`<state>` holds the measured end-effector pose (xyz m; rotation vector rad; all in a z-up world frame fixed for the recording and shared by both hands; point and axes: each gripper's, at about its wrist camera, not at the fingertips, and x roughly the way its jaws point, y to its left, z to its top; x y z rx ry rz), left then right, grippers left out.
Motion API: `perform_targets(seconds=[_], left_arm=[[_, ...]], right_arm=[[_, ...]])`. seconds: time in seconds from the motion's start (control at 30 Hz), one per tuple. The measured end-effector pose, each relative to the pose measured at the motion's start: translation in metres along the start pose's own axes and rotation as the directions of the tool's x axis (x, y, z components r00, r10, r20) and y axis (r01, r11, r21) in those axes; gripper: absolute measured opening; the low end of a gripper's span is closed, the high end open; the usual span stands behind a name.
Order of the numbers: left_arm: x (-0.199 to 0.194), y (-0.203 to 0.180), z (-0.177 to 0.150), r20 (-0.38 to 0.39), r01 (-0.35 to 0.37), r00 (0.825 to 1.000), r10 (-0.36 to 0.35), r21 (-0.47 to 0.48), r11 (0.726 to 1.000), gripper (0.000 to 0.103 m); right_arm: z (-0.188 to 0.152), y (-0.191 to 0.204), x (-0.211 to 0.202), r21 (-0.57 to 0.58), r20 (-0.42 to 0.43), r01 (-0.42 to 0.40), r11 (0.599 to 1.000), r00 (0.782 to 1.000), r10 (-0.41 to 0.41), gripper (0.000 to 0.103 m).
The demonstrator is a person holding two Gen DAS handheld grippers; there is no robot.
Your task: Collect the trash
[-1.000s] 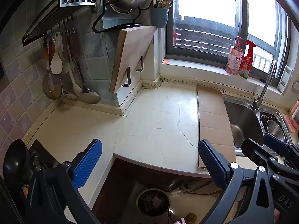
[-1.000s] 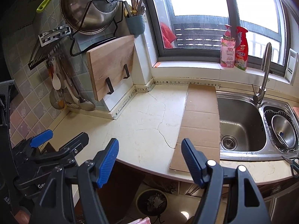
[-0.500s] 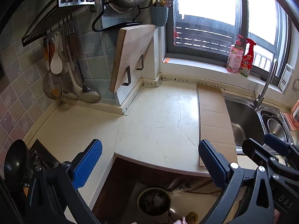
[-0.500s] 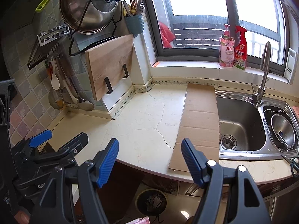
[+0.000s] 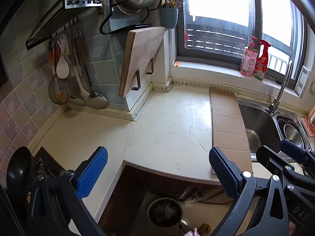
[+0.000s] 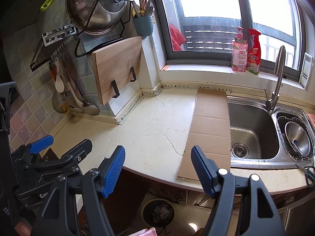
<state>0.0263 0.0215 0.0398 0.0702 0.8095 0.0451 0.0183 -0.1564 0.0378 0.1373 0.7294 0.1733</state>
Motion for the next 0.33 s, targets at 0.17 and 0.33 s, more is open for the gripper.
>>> perform_targets(seconds=[0.17, 0.33], left_arm=[[0.0, 0.0019, -0.0009, -0.005, -0.005, 1.0, 0.005, -0.004, 1.0, 0.102], [0.0013, 0.0035, -0.0008, -0.008, -0.008, 1.0, 0.008, -0.006, 1.0, 0.102]], right_arm=[[-0.0011, 0.0018, 0.0011, 0.0, -0.003, -0.003, 1.0, 1.0, 0.003, 0.07], [-0.0008, 0.0033, 0.0025, -0.007, -0.005, -0.007, 1.0, 1.0, 0.007, 0.07]])
